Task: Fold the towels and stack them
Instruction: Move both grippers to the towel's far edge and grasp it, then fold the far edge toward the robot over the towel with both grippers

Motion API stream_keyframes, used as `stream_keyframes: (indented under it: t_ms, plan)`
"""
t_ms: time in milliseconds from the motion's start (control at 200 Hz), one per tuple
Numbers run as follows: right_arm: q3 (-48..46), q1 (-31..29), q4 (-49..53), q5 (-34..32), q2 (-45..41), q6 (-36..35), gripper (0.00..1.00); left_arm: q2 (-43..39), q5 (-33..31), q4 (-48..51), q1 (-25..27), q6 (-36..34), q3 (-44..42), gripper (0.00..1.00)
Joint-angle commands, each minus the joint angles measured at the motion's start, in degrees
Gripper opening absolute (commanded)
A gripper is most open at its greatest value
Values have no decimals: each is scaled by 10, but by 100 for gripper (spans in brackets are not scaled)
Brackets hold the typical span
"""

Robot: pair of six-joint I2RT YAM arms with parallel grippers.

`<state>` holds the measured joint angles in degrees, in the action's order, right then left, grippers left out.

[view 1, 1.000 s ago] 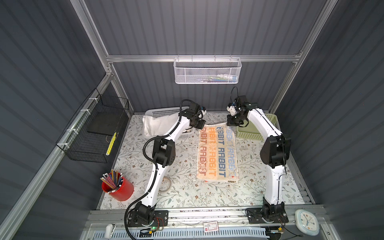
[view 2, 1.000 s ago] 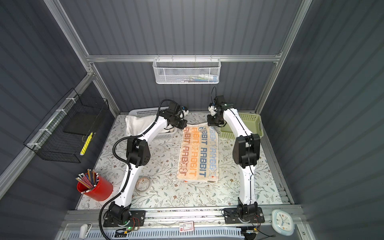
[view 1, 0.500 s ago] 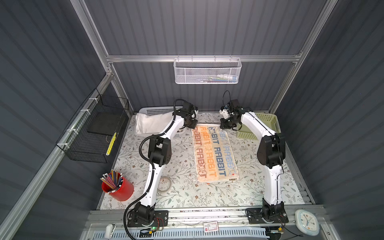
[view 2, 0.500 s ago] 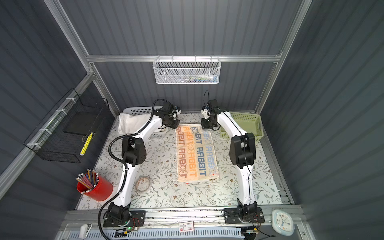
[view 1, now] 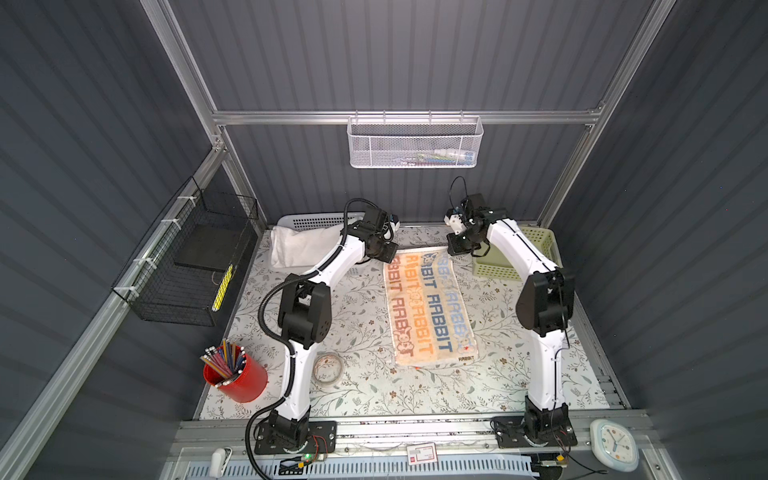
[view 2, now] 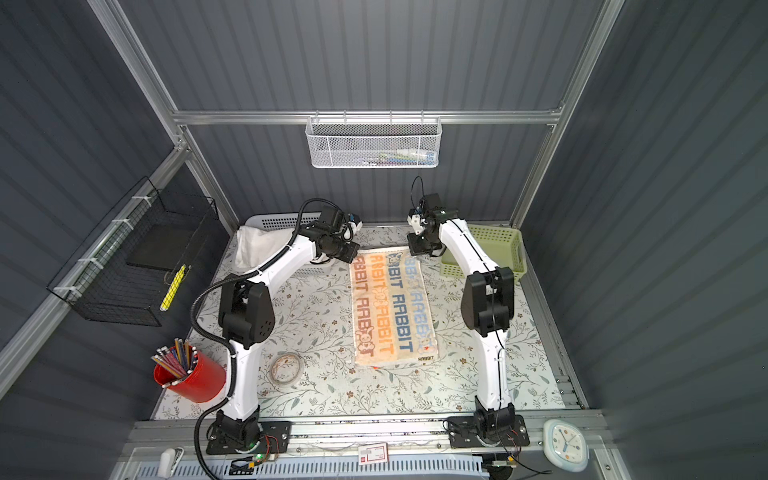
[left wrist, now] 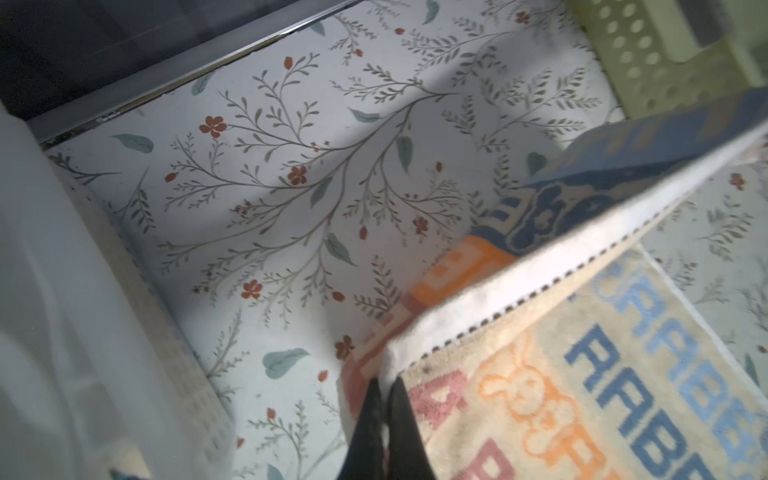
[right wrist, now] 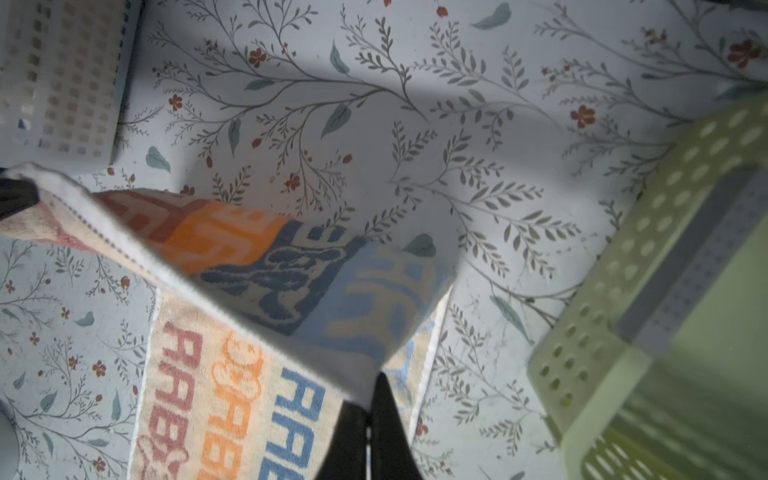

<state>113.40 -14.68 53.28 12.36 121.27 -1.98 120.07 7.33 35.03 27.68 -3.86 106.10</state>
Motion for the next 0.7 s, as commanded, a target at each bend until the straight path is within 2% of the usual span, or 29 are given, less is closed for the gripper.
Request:
stream_keyframes:
  t_ms: [0, 190, 355, 520, 690]
  plan:
    - [-127, 2, -5, 0, -94, -2, 0, -64, -7, -40, 40, 35, -93, 0]
    - [-351, -3, -72, 37, -211, 37, 0, -129, 30, -96, 81, 133, -264, 0]
    - [-490, -14, -154, 98, -228, 73, 0, -130, 45, -149, 93, 190, -360, 0]
    - [-525, -20, -198, 113, -194, 86, 0, -109, 26, -159, 92, 192, -368, 0]
    - [-498, -20, -214, 115, -155, 86, 0, -69, 31, -151, 70, 177, -348, 0]
